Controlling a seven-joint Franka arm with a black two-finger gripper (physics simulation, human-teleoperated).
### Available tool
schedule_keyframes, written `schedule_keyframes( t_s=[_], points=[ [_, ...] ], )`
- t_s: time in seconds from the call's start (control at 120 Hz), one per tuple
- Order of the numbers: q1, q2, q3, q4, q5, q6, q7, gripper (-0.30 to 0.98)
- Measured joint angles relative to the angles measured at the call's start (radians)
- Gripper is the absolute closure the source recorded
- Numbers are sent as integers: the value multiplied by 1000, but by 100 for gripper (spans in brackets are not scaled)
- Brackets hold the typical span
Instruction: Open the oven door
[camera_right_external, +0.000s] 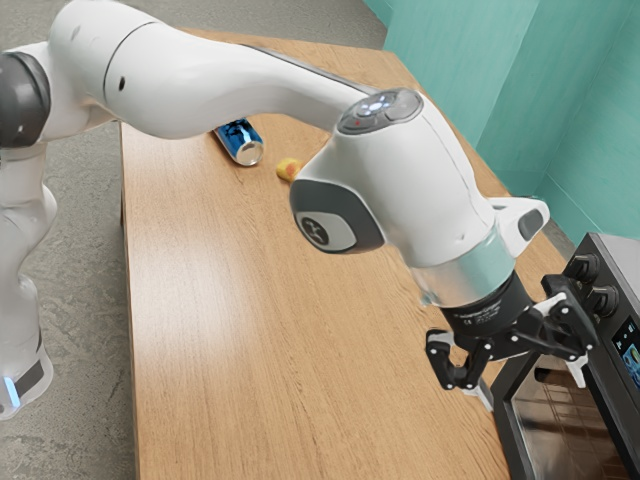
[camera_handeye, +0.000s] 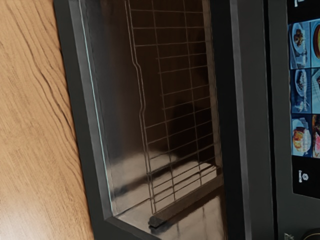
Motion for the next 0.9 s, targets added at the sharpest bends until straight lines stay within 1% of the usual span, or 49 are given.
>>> schedule_keyframes(
  t_s=[0.392,0.633,0.9],
  points=[
    [3,72,28,50,0,38,43,1],
    [4,116,64,99,-4,50,72,1],
    [19,148,75,125,-8,58,103,1]
  ],
)
